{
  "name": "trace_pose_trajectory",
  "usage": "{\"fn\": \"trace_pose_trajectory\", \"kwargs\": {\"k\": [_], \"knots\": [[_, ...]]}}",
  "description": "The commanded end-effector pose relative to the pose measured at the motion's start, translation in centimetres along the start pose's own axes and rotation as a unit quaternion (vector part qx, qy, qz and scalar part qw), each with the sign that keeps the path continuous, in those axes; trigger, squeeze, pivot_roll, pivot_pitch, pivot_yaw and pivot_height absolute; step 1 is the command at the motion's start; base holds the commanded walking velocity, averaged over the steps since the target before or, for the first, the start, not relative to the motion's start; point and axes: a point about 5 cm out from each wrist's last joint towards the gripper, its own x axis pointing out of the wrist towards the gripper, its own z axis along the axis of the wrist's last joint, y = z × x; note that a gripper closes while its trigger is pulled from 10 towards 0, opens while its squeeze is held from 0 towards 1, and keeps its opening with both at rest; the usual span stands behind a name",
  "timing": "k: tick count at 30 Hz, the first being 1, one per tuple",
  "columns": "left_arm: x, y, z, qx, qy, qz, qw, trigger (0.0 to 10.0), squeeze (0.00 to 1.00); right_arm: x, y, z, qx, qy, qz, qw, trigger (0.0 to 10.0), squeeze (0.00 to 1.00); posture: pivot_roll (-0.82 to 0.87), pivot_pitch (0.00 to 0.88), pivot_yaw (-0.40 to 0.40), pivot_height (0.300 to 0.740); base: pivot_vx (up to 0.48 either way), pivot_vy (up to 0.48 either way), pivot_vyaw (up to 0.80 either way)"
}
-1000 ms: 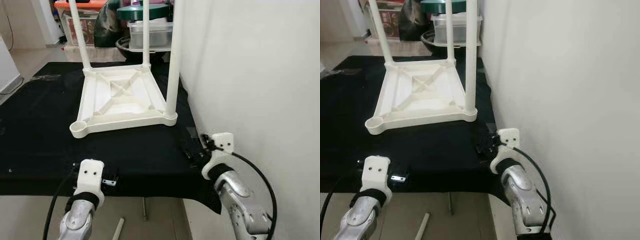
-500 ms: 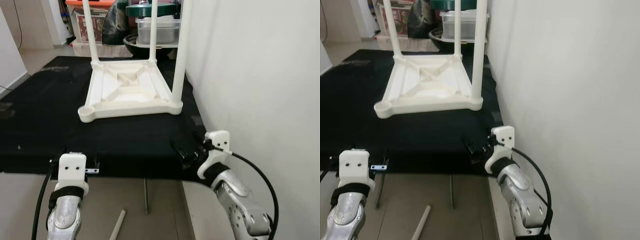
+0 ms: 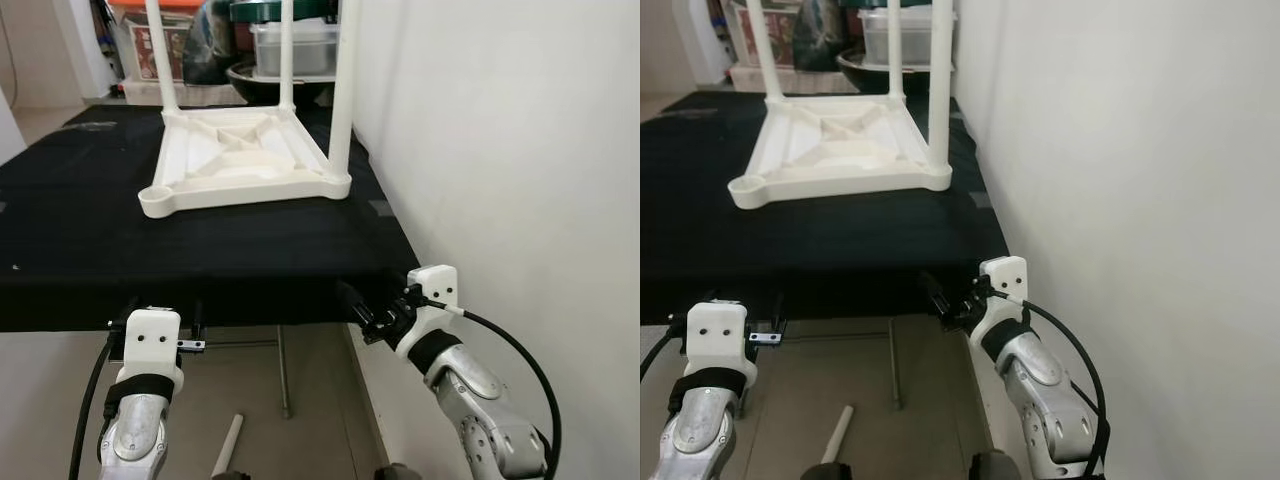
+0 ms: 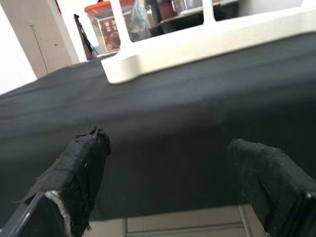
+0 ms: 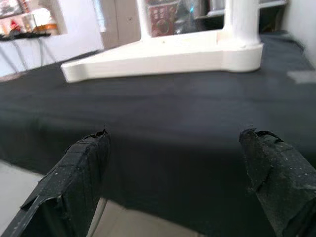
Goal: Building children table
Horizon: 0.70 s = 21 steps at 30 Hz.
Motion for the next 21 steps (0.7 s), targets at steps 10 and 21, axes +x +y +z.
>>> {"fn": "trace_pose_trajectory", "kwargs": {"k": [10, 21], "knots": [[-0.4, -0.4, -2.1, -0.021, 0.065, -0.019, 0.997, 10.0, 0.00, 0.1, 0.3, -0.6, -0.020, 0.032, 0.029, 0.999, 10.0, 0.00, 0.07, 0.000, -0.038, 0.555, 0.000, 0.000, 0.00], [-0.5, -0.3, -2.9, -0.016, 0.094, -0.023, 0.995, 10.0, 0.00, 0.5, -0.6, -1.0, -0.034, 0.048, 0.002, 0.998, 10.0, 0.00, 0.07, 0.000, -0.035, 0.530, 0.000, 0.000, 0.00]]}}
